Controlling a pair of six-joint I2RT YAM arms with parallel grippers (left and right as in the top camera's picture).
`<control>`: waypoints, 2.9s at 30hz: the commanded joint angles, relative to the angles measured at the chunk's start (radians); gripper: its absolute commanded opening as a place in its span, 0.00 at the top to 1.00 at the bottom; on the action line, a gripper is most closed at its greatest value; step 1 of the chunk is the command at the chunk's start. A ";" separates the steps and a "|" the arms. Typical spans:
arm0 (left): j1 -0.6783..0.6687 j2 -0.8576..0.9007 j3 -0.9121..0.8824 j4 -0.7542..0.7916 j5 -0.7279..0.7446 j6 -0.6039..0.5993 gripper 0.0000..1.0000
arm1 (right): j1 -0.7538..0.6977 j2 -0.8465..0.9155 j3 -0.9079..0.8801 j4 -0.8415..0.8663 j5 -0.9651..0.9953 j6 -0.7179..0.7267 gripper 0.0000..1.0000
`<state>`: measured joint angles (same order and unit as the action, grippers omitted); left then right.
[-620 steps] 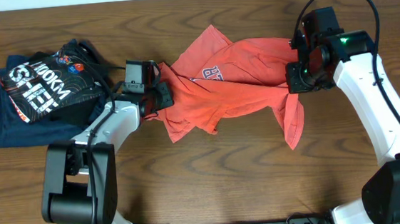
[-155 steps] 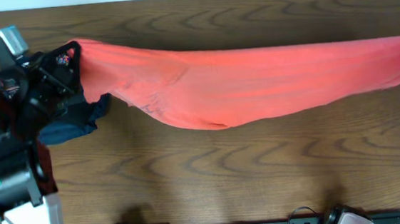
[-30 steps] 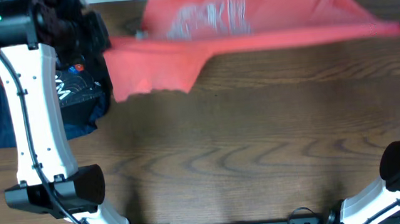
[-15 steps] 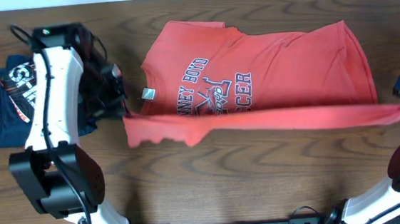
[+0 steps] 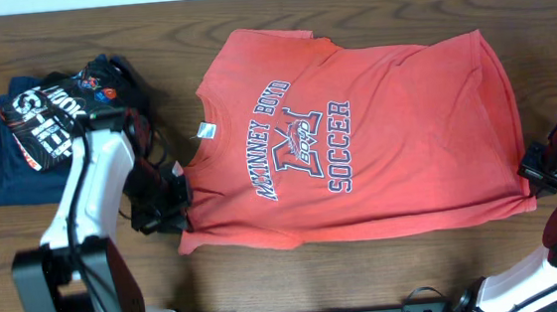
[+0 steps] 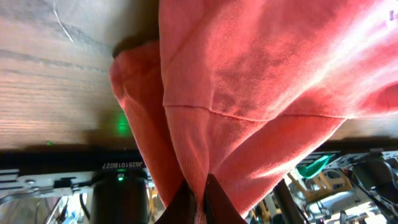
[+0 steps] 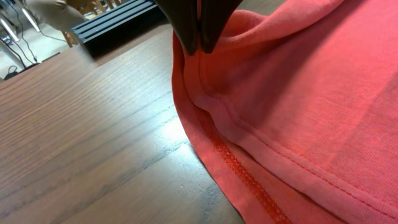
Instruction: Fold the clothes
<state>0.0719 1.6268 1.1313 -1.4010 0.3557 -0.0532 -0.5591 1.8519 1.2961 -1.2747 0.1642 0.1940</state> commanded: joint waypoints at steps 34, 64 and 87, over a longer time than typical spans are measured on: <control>0.007 -0.132 -0.084 0.212 0.029 -0.172 0.94 | -0.038 -0.164 -0.067 -0.088 -0.114 -0.053 0.78; 0.007 -0.132 -0.084 0.235 0.026 -0.165 0.95 | -0.038 -0.164 -0.394 0.486 -0.087 0.083 0.47; 0.007 -0.132 -0.084 0.236 0.026 -0.166 0.94 | -0.064 -0.165 -0.332 0.304 -0.018 0.083 0.99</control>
<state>0.0719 1.5021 1.0485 -1.1629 0.3859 -0.2283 -0.6102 1.6901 0.9291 -0.9627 0.1059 0.2687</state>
